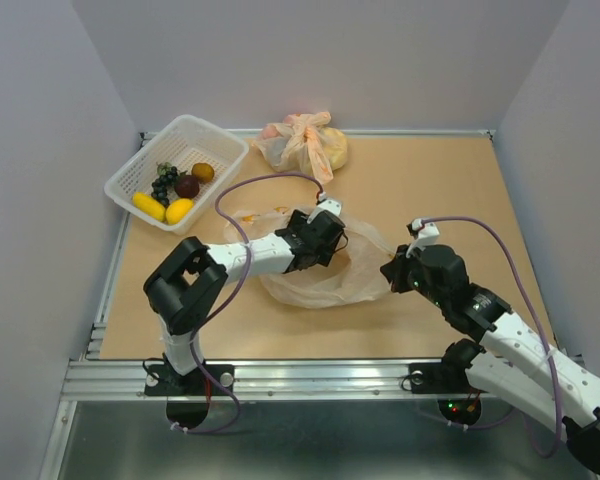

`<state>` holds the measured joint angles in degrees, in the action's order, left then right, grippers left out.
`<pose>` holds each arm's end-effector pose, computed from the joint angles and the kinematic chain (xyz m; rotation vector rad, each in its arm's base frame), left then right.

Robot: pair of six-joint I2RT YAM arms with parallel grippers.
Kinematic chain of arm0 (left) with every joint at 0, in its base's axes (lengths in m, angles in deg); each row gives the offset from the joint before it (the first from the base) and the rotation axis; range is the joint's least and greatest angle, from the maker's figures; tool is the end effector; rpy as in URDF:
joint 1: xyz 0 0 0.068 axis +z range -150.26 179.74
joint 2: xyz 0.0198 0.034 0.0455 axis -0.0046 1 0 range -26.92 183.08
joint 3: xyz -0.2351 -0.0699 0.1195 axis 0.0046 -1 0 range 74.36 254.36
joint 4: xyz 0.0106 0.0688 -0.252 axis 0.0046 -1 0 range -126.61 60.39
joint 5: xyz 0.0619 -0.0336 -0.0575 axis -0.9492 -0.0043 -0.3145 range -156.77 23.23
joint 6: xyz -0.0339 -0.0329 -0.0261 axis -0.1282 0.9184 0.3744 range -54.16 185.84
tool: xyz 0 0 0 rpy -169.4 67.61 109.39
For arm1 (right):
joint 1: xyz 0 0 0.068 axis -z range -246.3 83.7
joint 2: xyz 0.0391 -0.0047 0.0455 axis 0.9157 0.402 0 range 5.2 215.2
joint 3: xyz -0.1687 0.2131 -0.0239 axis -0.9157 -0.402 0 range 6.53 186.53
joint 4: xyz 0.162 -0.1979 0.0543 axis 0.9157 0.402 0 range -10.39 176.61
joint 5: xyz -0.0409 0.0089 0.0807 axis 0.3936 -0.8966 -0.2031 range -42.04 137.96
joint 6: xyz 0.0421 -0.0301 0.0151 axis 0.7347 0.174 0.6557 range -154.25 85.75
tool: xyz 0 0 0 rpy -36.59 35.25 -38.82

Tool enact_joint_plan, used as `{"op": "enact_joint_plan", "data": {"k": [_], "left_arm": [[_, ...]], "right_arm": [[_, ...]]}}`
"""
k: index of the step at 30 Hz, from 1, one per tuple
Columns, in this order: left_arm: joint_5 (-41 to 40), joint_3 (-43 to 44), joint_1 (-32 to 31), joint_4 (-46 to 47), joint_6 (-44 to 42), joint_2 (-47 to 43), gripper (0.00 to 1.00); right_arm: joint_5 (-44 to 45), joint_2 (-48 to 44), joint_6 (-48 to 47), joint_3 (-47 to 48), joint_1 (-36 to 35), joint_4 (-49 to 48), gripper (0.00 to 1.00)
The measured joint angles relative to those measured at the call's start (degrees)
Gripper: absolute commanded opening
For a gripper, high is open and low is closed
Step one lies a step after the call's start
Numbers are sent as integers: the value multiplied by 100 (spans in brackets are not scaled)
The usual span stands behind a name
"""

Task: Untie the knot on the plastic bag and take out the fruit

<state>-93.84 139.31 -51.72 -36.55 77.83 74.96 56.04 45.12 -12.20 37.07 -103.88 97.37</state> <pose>0.2509 -0.2890 0.1993 0.5365 2.1709 -0.0426 0.1348 0.0975 0.2524 -0.1917 2.0686 0.5034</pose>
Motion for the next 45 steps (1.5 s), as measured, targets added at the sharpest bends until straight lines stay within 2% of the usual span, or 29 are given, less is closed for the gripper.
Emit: {"op": "enact_joint_plan", "data": {"k": [8,9,10,11,12,14,20,25,33,36,38,41,45], "left_arm": [[254,0,13,439,-160,234,47],[289,0,15,457,-160,234,37],[306,0,15,461,-160,234,35],[332,0,15,472,-162,234,28],[363,0,13,485,-160,234,15],[435,-46,-9,518,-155,186,2],[723,-356,-358,234,-101,-501,1],[999,-332,-741,-57,7,-1714,2],[1309,363,-608,-420,140,-3303,2],[1290,527,-90,-529,221,-3722,2],[1163,601,479,-640,273,-3856,2],[800,649,1749,-798,361,-3816,2],[732,498,3147,-719,450,-3475,2]], "right_arm": [[0,101,-4,0,0,4,0],[0,98,-4,0,0,4,0],[0,98,-4,0,0,4,0],[2,96,-4,0,0,4,0],[4,96,-4,0,0,4,0],[9,92,-4,0,0,4,1],[90,92,-22,0,0,4,0],[149,94,-22,0,0,4,0],[199,90,-22,0,0,4,0],[227,37,-31,0,0,7,0],[273,-50,-68,2,0,7,0],[315,-138,-111,26,0,15,0],[358,-199,-177,175,0,37,0]]}}
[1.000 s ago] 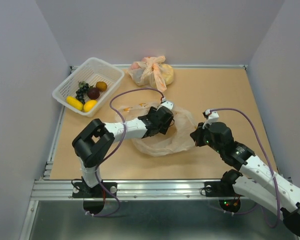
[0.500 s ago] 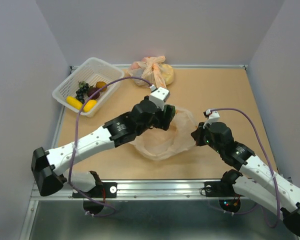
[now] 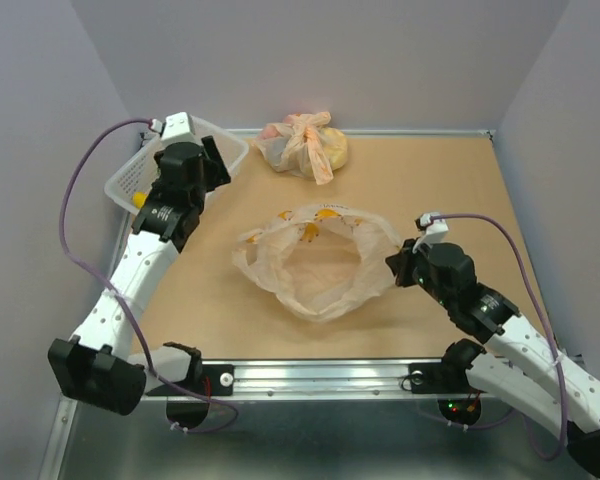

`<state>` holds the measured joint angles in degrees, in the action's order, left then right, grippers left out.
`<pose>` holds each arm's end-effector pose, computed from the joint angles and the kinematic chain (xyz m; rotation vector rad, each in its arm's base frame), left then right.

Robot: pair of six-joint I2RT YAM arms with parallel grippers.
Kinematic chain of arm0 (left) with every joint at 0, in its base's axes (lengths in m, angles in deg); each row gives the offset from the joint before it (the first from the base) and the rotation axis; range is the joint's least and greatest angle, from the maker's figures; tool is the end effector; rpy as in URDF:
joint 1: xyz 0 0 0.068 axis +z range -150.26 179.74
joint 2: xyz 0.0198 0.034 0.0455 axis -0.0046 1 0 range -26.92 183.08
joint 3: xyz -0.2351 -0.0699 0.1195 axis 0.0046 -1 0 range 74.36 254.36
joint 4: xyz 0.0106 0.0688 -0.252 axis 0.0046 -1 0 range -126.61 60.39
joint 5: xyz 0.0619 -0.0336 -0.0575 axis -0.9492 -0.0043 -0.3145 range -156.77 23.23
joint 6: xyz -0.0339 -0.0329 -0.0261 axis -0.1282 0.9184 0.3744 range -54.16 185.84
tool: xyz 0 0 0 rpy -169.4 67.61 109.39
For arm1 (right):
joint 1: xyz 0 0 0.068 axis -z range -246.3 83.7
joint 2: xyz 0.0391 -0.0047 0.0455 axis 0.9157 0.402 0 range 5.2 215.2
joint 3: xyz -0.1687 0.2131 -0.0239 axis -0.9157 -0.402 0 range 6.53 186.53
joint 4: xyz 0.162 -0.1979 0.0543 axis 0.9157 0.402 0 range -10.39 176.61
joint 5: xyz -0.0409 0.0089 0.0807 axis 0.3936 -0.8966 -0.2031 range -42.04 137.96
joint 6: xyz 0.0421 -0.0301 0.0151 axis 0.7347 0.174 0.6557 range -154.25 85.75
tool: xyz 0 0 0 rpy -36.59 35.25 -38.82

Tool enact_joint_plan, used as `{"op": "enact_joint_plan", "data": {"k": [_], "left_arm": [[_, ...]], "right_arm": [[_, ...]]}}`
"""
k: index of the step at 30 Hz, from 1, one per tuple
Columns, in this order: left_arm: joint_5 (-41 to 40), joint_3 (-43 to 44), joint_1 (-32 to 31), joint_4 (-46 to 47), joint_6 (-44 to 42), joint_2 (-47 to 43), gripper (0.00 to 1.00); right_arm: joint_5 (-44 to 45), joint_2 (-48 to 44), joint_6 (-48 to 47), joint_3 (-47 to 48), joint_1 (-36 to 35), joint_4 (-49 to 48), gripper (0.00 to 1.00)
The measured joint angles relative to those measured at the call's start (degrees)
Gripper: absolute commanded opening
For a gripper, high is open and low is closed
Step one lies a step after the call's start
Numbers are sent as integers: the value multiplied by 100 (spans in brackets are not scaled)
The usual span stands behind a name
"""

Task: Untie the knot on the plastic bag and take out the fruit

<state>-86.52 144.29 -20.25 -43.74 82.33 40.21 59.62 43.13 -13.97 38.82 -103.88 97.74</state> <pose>0.2527 -0.0791 0.4075 -0.1952 1.7486 -0.1588 0.1321 0.0926 0.2675 -0.1692 1.9977 0.4524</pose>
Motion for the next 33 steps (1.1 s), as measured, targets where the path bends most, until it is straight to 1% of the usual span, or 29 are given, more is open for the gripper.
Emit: {"op": "enact_joint_plan", "data": {"k": [3,5,8,9,11,14,15,16,17,18,19,21,23,26,29,32,33], "left_arm": [[7,-98,841,146,66,459,4],[26,-98,1259,284,85,898,5],[31,-83,1668,498,120,1576,11],[28,-68,1735,525,133,1718,17],[31,85,1965,549,157,2260,20],[57,313,2175,619,157,2848,35],[83,337,2229,664,157,2983,48],[98,337,2273,691,157,3064,57],[127,337,2308,702,153,3130,63],[146,337,2328,699,142,3158,71],[168,337,2334,699,140,3169,75],[190,337,2334,737,140,3121,82],[208,337,2332,752,144,3038,86],[243,332,2332,750,116,2793,88],[286,299,2332,752,118,2343,89],[433,201,2319,782,146,1720,89],[496,140,2302,787,166,1392,89]], "right_arm": [[42,-7,-87,232,0,4,0],[59,-7,-136,339,0,2,0],[118,-7,-238,463,0,-4,0],[133,-4,-258,476,0,-4,0],[188,2,-348,522,0,-4,0],[310,61,-472,643,0,15,0],[393,98,-535,723,0,44,0],[448,138,-568,787,0,48,0],[557,197,-636,894,0,70,0],[682,262,-710,1014,0,74,0],[765,308,-752,1099,0,79,0],[1134,431,-896,1316,0,70,1],[1633,584,-1043,1541,0,70,1],[2426,798,-1261,1794,0,33,1],[3320,901,-1482,1897,0,-81,1],[4120,905,-1655,1899,0,-181,1],[4354,894,-1703,1899,0,-201,1]]}}
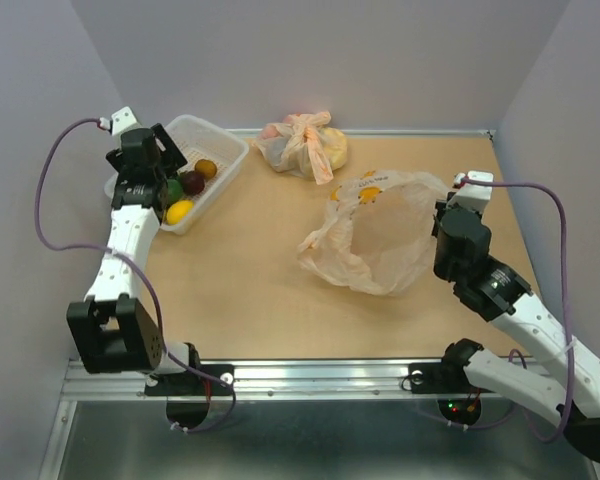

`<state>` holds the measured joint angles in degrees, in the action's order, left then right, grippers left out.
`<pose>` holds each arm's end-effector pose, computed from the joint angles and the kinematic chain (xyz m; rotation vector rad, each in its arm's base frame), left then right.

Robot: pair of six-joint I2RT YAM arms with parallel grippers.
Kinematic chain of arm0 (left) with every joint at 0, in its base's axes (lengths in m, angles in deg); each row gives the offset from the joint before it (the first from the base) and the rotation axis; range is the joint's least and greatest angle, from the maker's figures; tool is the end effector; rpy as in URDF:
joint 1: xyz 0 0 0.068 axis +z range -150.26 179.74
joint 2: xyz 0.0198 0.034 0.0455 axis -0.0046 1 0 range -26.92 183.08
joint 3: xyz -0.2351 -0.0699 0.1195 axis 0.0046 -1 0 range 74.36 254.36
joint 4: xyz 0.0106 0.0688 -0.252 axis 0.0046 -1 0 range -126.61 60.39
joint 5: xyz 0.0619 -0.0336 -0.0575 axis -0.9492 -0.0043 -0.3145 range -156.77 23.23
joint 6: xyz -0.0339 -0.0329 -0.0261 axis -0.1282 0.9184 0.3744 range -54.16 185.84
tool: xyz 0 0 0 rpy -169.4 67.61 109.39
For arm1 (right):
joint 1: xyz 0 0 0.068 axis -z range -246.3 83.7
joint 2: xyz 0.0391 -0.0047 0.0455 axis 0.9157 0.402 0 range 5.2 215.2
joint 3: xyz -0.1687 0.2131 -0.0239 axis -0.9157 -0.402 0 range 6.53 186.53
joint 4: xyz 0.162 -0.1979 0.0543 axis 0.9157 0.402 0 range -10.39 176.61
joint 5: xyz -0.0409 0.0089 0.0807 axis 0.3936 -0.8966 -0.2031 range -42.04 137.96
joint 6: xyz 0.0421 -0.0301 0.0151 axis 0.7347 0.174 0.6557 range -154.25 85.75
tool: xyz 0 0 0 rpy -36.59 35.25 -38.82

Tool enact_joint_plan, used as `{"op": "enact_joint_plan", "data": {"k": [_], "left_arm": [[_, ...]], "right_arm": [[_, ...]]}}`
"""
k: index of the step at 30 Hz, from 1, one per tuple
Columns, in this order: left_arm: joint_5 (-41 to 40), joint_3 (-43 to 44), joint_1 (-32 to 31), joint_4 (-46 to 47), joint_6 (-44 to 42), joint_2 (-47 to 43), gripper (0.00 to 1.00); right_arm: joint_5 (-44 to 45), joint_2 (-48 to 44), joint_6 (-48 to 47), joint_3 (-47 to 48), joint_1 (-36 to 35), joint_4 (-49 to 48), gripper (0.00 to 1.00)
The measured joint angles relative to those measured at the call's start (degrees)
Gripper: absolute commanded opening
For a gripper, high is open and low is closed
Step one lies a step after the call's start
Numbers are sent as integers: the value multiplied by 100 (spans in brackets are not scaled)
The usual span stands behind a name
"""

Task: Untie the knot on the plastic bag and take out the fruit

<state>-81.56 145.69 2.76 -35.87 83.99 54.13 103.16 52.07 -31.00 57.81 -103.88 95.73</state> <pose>0.3338 0.0267 0.3622 -0.5127 1.7677 0.0539 0.1538 0.0815 0.3657 0.1741 1.6882 -0.3218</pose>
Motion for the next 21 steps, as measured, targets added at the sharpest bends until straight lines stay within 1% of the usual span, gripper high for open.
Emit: {"op": "enact_joint_plan", "data": {"k": [1,3,5,7,8,11,12,14,15,17,18,19,21], "left_arm": [[59,-66,-26,26,11,-293,90],[258,-225,-83,37,59,-911,95],[437,-356,-133,28,96,-1491,96],[601,-433,-179,-55,144,-2181,96],[671,-435,-181,-144,151,-2551,96],[774,-431,-181,-446,140,-3515,96],[793,-411,-179,-568,118,-3755,96],[826,-334,-179,-898,70,-4197,97],[826,-262,-179,-1073,39,-4461,97],[802,-122,-179,-1392,-7,-4868,97],[769,-85,-179,-1519,-24,-5023,97],[728,-74,-179,-1687,-33,-5202,97],[608,-74,-199,-2065,-31,-5469,97]], "right_arm": [[243,-26,-50,0,0,-7,1],[686,-157,-118,-11,0,-9,1],[907,-439,-157,-52,0,-11,2],[1084,-1029,-197,-120,0,-26,7],[1130,-1329,-208,-149,0,-26,15],[1198,-2083,-354,-162,0,-120,26],[1224,-2240,-382,-162,0,-140,40],[1193,-2448,-387,-162,0,-94,59],[1117,-2496,-306,-164,0,20,72],[962,-2500,-212,-164,0,192,85],[861,-2496,-142,-164,0,315,95],[796,-2494,-122,-164,0,387,99],[573,-2494,-2,-164,0,531,100]]}}
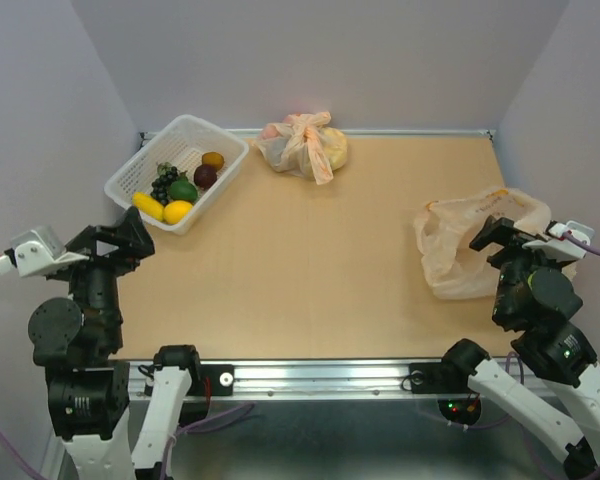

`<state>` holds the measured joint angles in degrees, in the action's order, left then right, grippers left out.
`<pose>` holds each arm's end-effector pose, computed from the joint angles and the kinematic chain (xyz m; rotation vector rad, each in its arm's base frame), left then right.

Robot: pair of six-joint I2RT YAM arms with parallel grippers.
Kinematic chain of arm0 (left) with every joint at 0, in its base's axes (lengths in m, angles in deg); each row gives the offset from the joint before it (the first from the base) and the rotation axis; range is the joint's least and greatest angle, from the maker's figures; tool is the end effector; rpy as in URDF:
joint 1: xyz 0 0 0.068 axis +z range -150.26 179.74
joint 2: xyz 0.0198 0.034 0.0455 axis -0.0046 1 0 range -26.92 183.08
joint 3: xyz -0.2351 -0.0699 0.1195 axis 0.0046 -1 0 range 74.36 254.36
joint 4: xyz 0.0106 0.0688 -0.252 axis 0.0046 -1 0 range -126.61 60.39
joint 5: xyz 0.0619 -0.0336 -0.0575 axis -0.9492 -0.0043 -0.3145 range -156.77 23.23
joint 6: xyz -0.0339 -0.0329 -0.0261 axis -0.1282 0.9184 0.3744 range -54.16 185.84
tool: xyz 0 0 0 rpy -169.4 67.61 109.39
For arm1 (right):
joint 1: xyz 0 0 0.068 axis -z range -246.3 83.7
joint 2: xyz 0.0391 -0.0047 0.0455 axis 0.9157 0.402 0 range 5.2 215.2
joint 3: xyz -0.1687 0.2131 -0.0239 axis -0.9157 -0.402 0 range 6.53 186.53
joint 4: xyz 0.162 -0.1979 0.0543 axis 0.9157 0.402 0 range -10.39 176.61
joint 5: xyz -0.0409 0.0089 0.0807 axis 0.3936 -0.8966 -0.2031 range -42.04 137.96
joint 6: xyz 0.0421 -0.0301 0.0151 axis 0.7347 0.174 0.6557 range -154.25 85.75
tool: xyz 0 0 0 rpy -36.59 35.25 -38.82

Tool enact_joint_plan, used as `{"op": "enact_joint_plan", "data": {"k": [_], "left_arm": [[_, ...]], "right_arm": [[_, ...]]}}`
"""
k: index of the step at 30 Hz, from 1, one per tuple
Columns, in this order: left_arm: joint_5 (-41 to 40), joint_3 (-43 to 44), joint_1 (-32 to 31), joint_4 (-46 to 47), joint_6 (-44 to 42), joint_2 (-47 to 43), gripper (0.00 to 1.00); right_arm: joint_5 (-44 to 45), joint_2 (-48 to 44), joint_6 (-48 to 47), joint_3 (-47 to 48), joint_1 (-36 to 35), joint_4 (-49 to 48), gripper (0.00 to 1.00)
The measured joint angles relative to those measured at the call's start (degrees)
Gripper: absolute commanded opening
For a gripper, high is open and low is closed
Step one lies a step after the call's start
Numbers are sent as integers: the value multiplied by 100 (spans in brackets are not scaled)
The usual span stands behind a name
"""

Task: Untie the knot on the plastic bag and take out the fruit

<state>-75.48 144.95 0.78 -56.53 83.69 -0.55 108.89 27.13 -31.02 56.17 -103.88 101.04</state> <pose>0.0213 0.0058 0.4771 -0.3373 1.2285 -0.1562 0.0625 0.0089 0.3892 0.4221 1.4614 -0.2063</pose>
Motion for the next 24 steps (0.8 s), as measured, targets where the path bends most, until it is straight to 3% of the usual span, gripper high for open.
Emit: {"op": "enact_joint_plan", "data": {"k": [15,24], "left_arm": [[-1185,192,-813,-1742,109,-1432,97],[-1843,376,-1113,-2092,-85,-2229,97]], "right_arm": [[-2649,-393,219,52,0,656,100],[-3198,-1572,391,111,0,739,100]]}}
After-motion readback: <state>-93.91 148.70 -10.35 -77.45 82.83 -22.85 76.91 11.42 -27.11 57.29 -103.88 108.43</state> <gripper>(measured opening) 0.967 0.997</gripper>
